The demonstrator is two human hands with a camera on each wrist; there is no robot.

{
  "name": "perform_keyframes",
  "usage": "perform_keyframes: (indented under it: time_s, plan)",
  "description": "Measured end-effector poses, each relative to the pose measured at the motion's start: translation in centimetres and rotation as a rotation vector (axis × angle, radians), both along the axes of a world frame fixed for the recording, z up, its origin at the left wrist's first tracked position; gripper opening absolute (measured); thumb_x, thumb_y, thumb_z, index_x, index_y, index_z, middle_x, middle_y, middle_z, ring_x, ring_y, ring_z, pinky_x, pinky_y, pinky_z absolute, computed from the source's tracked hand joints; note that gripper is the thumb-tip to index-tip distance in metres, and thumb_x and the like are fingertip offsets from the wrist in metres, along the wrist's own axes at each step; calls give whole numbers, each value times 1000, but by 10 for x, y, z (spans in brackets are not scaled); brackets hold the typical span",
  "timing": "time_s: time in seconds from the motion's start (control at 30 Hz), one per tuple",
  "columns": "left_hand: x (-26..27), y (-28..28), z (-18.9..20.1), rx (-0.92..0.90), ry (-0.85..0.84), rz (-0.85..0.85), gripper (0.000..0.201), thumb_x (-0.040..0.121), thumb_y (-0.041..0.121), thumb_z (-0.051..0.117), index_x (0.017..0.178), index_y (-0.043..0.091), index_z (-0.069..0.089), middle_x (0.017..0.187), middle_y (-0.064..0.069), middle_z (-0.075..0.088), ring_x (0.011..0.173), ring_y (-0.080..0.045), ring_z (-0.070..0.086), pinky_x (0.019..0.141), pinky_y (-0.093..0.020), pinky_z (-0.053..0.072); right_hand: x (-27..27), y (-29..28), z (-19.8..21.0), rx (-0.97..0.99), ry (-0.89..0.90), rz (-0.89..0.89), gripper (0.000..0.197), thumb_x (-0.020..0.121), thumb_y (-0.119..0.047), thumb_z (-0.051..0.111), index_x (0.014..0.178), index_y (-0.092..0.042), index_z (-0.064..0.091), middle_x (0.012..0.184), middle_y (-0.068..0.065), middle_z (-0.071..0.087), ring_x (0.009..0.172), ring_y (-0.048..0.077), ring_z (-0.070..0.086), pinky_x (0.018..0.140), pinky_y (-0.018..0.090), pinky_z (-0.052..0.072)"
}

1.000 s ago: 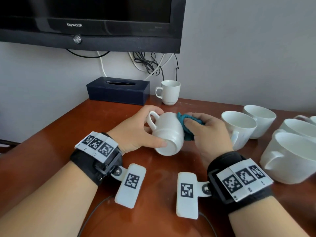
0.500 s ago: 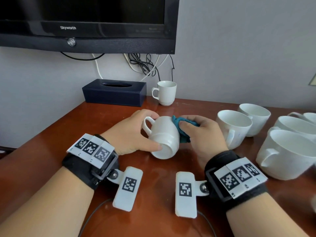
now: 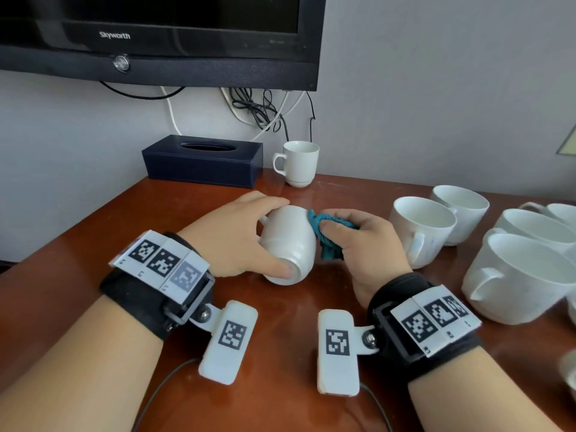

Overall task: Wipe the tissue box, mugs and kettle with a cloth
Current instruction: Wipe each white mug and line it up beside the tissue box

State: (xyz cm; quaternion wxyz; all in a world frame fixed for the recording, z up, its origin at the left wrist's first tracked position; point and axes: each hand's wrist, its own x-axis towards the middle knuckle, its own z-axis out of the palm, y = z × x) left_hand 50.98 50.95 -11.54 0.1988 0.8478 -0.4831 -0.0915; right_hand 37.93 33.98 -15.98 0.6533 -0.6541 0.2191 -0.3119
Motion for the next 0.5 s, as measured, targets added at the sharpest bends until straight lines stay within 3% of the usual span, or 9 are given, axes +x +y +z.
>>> perform_keyframes:
  time_s: [0.2,0.37,0.5]
  plan:
    - [0,-4,-3,-139,12,86,97,54,81,77,140,43,52,123,22,53,111,-4,54,94,-32,49,-4,4,6,-63,-75,116,17,95,-7,72,95,-22,81,96,3,79,89,23,74,75,35,61]
    - [5,-5,-11,-271,97,208,88,44,90,71,120,44,64,111,18,63,101,-3,62,90,-40,57,-4,4,5,-123,-109,153,16,92,-6,75,101,-18,80,103,8,77,89,24,72,72,36,58]
    - [5,-4,-13,-300,168,170,91,47,83,78,129,45,61,117,21,62,106,-2,63,94,-38,57,-3,4,5,-115,-121,159,16,91,-4,76,99,-17,80,101,8,77,84,23,71,70,37,58]
